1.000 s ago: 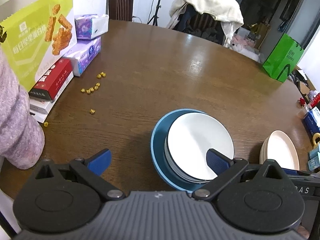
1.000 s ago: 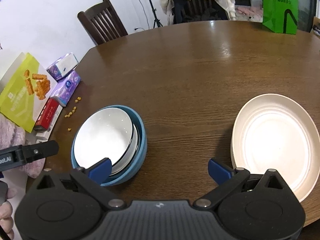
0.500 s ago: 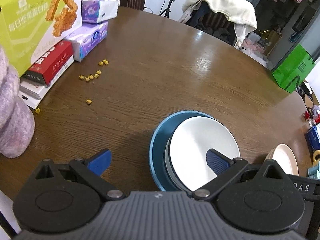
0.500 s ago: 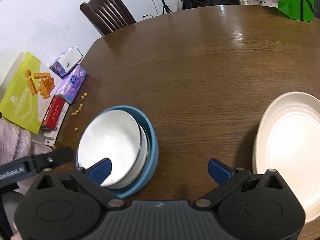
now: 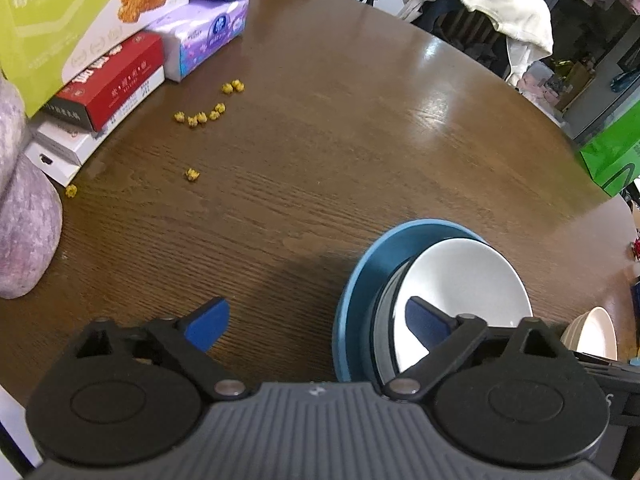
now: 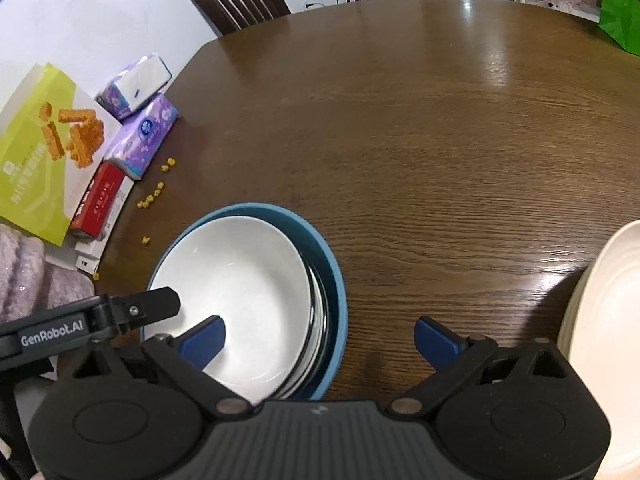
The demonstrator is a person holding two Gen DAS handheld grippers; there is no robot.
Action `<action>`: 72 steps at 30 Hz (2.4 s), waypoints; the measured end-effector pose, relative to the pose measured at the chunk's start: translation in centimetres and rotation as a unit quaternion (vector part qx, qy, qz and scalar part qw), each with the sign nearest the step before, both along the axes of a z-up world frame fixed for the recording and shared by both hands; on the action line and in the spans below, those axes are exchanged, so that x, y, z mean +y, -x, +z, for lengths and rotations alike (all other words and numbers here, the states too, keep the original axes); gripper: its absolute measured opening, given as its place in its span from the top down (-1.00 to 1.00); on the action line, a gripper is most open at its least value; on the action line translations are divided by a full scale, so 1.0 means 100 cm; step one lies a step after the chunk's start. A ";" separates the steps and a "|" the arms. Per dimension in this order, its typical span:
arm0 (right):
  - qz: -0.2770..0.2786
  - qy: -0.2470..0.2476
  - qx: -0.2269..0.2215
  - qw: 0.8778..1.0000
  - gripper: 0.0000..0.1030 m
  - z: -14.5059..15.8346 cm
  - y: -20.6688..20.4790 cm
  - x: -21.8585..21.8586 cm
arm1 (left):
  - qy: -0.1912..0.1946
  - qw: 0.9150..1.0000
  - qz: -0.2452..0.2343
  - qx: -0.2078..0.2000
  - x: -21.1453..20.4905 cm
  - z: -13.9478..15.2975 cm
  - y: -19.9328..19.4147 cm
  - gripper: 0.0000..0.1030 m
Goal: Organize plates and bowls
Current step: 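Lower both grippers onto the blue bowl rim and close them, then lift the stacked blue bowl with both grippers and carry it over the cream plates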
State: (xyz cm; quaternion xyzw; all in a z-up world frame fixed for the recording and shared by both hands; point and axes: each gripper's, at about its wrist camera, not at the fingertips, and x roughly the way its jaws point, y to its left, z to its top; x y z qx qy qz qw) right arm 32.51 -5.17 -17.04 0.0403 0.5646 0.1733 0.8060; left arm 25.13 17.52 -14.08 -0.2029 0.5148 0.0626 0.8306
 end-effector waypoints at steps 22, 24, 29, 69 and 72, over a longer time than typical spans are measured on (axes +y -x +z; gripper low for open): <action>-0.030 -0.045 0.047 0.997 -0.06 -0.025 -0.008 0.002 | 0.064 0.996 -0.055 0.013 -0.012 -0.021 -0.021 0.25; -0.041 -0.053 0.048 0.997 -0.06 -0.026 -0.007 0.001 | 0.066 0.996 -0.058 0.011 -0.012 -0.022 -0.021 0.24; -0.064 -0.069 0.045 0.995 -0.03 -0.028 -0.003 -0.004 | 0.071 0.995 -0.067 0.009 -0.010 -0.023 -0.022 0.25; -0.063 -0.095 0.040 0.993 0.13 -0.025 -0.005 -0.017 | 0.065 0.997 -0.046 -0.003 -0.014 -0.025 -0.019 0.21; -0.057 -0.086 0.032 0.994 0.13 -0.023 -0.003 -0.012 | 0.059 0.997 -0.051 -0.005 -0.017 -0.023 -0.019 0.21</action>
